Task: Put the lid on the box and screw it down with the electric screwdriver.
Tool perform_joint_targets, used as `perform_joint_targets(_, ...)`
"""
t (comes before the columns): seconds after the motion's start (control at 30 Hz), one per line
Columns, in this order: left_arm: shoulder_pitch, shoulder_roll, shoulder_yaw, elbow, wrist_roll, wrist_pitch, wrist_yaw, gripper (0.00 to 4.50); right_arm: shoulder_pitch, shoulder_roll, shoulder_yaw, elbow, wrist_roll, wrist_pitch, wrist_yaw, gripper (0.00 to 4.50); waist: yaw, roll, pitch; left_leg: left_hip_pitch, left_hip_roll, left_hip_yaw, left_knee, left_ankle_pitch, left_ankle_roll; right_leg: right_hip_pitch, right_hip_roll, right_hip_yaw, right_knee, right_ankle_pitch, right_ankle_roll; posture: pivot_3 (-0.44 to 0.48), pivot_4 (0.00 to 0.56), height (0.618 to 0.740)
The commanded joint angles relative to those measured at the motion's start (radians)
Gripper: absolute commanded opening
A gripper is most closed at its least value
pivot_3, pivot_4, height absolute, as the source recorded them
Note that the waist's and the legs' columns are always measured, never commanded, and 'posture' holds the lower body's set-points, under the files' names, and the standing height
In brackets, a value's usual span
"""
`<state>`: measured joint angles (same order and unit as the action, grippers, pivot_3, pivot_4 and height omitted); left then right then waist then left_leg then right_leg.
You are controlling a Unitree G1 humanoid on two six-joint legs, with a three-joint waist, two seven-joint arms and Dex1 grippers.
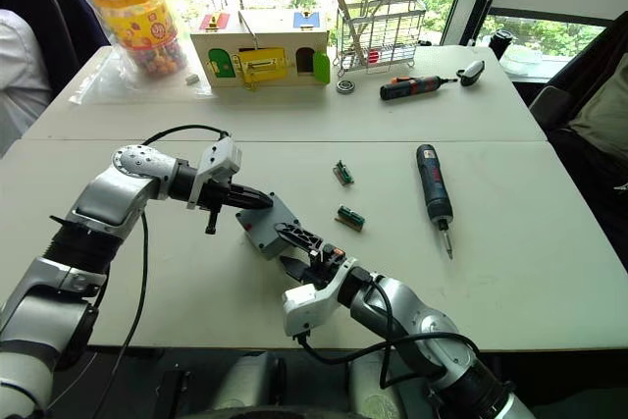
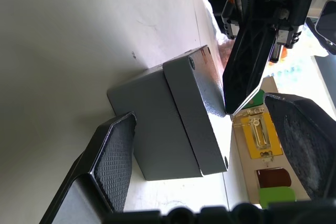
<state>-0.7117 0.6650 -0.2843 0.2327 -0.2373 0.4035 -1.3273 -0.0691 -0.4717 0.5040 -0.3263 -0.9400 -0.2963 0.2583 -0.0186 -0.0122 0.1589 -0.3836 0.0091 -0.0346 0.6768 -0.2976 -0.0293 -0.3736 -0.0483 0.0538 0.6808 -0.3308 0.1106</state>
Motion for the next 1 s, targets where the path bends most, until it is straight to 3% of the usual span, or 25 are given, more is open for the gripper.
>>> perform_joint_targets(0.03, 0.035, 0.006, -0.047, 0.049, 0.083, -0.008, 0.024, 0.00, 0.019, -0.014, -0.046, -0.058, 0.041, -0.020, -0.010, 4.10, 0.002, 0.000, 0.000, 0.000, 0.000, 0.000, 0.000, 0.000, 0.000, 0.000, 0.000, 0.000, 0.000, 0.000, 0.000, 0.000, 0.150, 0.736)
perform_joint_targets(0.1, 0.037, 0.001, -0.045, 0.053, 0.085, -0.013, 0.030, 0.00, 0.032, -0.018, -0.064, -0.075, 0.057, -0.026, -0.015, 4.10, 0.003, 0.000, 0.000, 0.001, 0.000, 0.000, 0.000, 0.000, 0.000, 0.001, 0.000, 0.000, 0.000, 0.000, 0.000, 0.000, 0.150, 0.736)
perform_joint_targets(0.23, 0.037, -0.007, -0.042, 0.055, 0.089, -0.019, 0.041, 0.00, 0.061, -0.027, -0.093, -0.101, 0.094, -0.041, -0.010, 3.21, 0.004, 0.000, 0.000, 0.001, 0.000, 0.000, 0.000, 0.000, 0.000, 0.001, 0.000, 0.000, 0.000, 0.000, 0.000, 0.000, 0.150, 0.736)
perform_joint_targets(0.3, 0.035, -0.012, -0.040, 0.062, 0.092, -0.028, 0.047, 0.00, 0.074, -0.029, -0.100, -0.106, 0.115, -0.047, -0.005, 2.48, 0.005, 0.000, 0.000, 0.001, 0.000, 0.000, 0.000, 0.000, 0.000, 0.002, 0.000, 0.000, 0.000, 0.000, 0.000, 0.000, 0.150, 0.736)
perform_joint_targets(0.43, 0.033, -0.016, -0.034, 0.044, 0.076, -0.006, 0.038, 0.00, 0.091, -0.014, -0.112, -0.103, 0.174, -0.032, 0.023, 0.55, 0.005, 0.000, 0.000, 0.003, 0.000, 0.000, 0.000, -0.001, 0.001, 0.004, 0.000, 0.000, -0.001, 0.000, 0.000, 0.000, 0.150, 0.736)
perform_joint_targets(1.0, 0.021, -0.015, 0.037, -0.039, -0.009, 0.128, 0.018, 0.00, 0.077, 0.020, -0.118, -0.061, 0.242, -0.026, 0.054, 0.55, 0.003, 0.000, 0.000, 0.003, 0.001, 0.000, -0.001, -0.001, 0.002, 0.003, 0.000, 0.000, -0.001, -0.001, 0.000, 0.000, 0.150, 0.736)
